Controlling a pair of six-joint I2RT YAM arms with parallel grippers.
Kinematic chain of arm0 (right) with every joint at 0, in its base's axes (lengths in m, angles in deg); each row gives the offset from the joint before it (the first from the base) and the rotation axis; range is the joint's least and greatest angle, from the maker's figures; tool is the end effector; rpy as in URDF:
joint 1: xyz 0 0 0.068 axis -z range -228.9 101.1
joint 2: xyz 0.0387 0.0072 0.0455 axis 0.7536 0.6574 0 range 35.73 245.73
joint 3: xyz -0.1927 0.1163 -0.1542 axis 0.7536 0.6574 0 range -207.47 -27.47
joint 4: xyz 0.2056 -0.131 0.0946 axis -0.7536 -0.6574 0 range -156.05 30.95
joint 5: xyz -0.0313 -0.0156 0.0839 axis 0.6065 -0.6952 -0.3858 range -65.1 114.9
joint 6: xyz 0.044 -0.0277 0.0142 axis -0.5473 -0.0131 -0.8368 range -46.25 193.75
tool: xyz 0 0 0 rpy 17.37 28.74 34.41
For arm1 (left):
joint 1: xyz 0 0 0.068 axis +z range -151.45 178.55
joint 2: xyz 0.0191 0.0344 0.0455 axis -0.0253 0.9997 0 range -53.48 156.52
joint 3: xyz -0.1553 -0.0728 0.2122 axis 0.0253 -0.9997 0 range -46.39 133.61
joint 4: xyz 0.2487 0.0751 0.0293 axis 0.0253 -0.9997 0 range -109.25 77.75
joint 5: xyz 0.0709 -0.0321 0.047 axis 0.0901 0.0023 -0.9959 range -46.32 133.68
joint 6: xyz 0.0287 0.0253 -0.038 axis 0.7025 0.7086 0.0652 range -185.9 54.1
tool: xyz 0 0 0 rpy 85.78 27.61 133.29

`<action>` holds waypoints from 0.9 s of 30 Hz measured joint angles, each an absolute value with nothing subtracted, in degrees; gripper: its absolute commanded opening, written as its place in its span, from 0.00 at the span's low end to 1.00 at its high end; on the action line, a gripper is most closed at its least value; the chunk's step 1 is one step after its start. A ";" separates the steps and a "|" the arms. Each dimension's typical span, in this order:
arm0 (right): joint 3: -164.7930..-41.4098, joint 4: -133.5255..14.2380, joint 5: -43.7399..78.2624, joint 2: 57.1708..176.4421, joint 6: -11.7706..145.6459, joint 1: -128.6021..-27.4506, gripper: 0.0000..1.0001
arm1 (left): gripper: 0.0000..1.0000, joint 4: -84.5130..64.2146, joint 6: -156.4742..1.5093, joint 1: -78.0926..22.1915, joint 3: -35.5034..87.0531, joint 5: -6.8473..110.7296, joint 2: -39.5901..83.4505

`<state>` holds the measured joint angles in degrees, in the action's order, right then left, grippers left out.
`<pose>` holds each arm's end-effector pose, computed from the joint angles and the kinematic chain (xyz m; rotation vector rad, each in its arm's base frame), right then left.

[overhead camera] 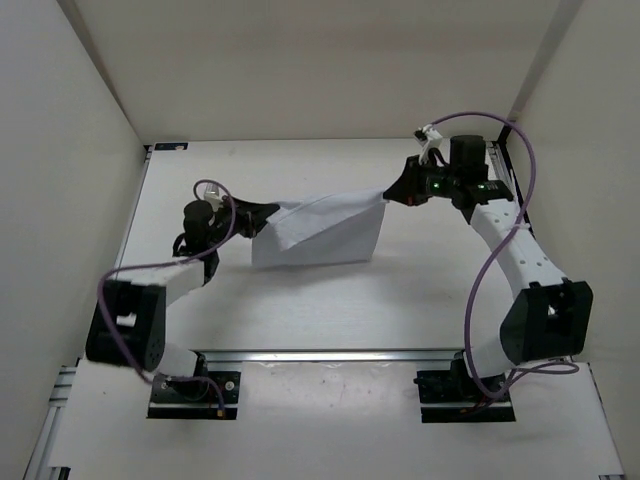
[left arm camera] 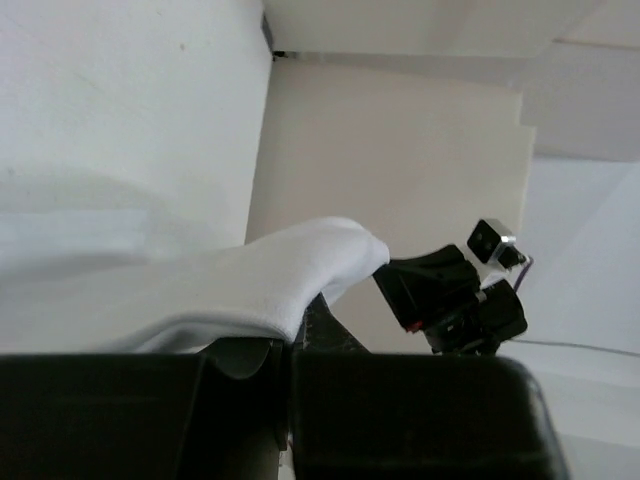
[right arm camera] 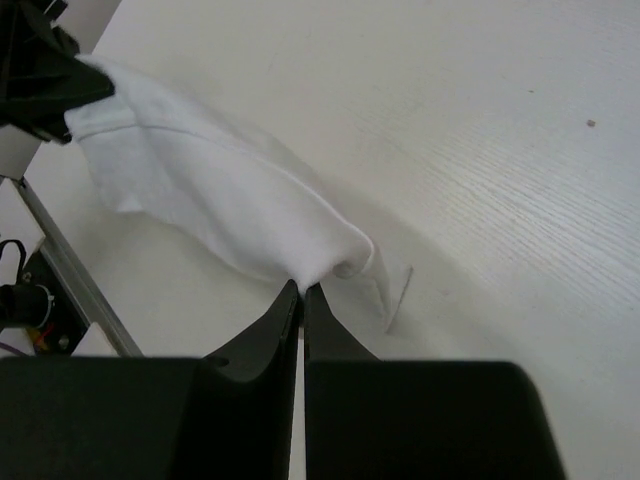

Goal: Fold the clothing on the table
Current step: Flatten the skirt out

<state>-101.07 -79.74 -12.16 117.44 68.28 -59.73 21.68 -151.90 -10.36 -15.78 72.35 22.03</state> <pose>0.3130 0.0818 0.3503 -0.4962 2.0070 0.8429 0.2672 -0.0593 0.2187 -0.9200 1.8341 -1.5672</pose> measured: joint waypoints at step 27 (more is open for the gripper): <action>-90.38 -77.44 -9.18 119.80 70.22 -54.16 0.83 | 0.98 32.61 -157.06 -11.49 -14.06 84.13 48.80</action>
